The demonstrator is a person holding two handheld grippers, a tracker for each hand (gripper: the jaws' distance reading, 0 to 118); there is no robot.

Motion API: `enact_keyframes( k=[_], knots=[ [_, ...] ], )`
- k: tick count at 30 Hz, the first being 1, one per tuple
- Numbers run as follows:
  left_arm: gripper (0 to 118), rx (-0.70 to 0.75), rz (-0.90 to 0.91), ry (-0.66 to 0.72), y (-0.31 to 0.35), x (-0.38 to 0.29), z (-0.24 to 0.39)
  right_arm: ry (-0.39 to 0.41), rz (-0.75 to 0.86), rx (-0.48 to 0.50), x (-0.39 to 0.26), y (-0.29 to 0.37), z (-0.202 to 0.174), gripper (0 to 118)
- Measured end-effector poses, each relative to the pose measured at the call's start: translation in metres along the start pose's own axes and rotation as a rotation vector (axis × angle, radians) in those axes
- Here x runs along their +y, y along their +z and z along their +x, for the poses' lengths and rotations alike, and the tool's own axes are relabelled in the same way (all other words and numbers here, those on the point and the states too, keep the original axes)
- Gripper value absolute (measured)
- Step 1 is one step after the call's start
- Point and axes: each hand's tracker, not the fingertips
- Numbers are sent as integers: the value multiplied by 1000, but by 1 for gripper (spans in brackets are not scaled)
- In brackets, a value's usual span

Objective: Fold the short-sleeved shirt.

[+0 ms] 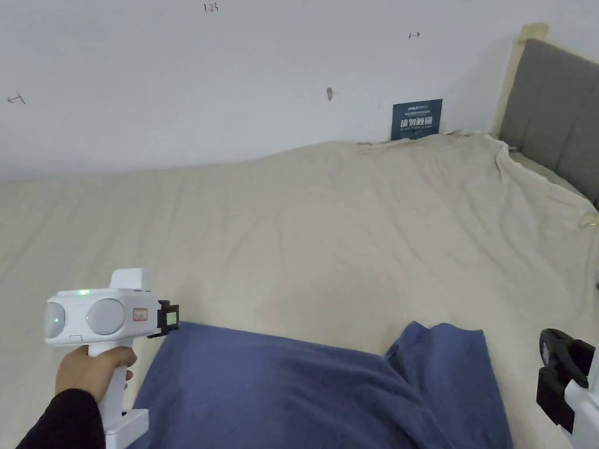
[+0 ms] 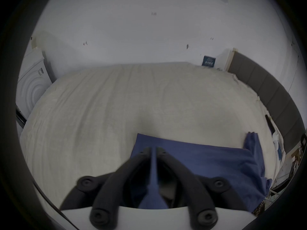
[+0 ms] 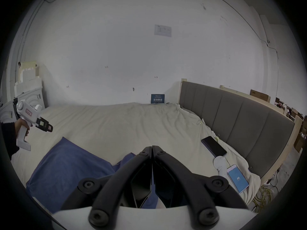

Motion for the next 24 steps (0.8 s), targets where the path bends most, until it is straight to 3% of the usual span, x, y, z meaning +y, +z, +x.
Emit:
enact_keyframes(
  k=[1, 3, 4, 10, 13, 15, 18, 19, 24],
  knots=[
    [57, 17, -18, 1, -17, 5, -1, 0, -15, -8, -3, -7, 0, 0],
    [92, 19, -62, 18, -44, 12, -5, 7, -38, -24, -9, -19, -1, 0],
    [98, 16, -86, 21, -54, 13, -5, 11, -49, -31, -11, -25, -2, 0],
    [97, 53, -171, -16, -115, 6, -10, 16, -98, -47, -22, -46, -6, 0],
    [76, 59, -247, -39, -134, -5, -9, 10, -114, -44, -23, -49, -6, 0],
    [67, 56, -190, 51, -126, -5, -11, 10, -120, -44, -23, -47, -6, 0],
    [14, 39, -190, 47, -116, -8, -8, -6, -129, -38, -24, -42, -3, 0],
    [2, 32, -185, 34, -112, -10, -6, -8, -134, -36, -24, -42, -2, 0],
    [0, 23, -130, 77, -76, -14, 2, -25, -195, -19, -19, -40, 2, 0]
  ],
)
